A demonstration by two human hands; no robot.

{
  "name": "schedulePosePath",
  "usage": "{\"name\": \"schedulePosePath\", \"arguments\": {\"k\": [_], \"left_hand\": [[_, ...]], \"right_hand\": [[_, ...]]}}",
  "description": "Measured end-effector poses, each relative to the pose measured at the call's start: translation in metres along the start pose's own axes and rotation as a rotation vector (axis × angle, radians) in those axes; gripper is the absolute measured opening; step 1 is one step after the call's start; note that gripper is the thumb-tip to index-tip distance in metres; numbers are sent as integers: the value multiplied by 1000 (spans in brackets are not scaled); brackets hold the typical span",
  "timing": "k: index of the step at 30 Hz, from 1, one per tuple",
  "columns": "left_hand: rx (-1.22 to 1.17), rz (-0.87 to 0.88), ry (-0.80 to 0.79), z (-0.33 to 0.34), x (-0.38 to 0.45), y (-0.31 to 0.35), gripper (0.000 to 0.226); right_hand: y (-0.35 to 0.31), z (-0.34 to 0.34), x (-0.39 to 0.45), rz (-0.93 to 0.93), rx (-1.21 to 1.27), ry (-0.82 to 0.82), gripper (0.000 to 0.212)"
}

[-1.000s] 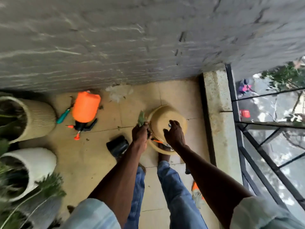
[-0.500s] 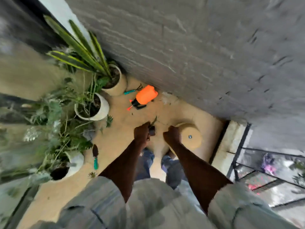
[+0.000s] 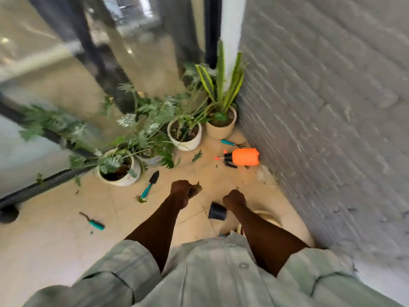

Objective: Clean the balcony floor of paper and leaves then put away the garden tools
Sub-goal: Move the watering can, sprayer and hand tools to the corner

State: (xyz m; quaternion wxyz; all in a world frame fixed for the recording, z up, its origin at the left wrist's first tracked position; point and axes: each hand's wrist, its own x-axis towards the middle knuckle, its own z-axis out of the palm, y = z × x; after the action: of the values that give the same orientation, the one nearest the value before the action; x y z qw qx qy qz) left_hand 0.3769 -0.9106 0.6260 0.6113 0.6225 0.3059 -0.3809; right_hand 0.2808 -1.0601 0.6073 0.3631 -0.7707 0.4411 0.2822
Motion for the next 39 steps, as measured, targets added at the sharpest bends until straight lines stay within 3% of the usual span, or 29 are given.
{"name": "schedulePosePath", "arguments": {"k": [4,13,21,24,27,30,33,39], "left_hand": [[-216,-21,113,-85,1,3,20],[-317,-15,328,-301,-3,-39,25],[-579,-18,516,-473,-50,-88,30],[-757,-17,550,-517,-68,-101,18],[-938,18,576,-555,-82,-104,25],[-986,27,579,-595,-92,-96,30],[-931,-22,684,-669,-81,-93,32],[-906,-36,854,-824,-56,-61,32]], "right_hand": [[-62,50,-21,-134,-127,-35,35],[-181,221,-84,-470,-392,-43,32],[-279,374,-152,-833,-779,-227,25],[-309,421,-181,-901,-819,-276,28],[-335,469,-205,-914,-849,-338,29],[-357,510,-222,-1020,-961,-361,28],[-405,571,-243,-1129,-1060,-432,29],[-549,685,-288,-1225,-1214,-439,32]]}}
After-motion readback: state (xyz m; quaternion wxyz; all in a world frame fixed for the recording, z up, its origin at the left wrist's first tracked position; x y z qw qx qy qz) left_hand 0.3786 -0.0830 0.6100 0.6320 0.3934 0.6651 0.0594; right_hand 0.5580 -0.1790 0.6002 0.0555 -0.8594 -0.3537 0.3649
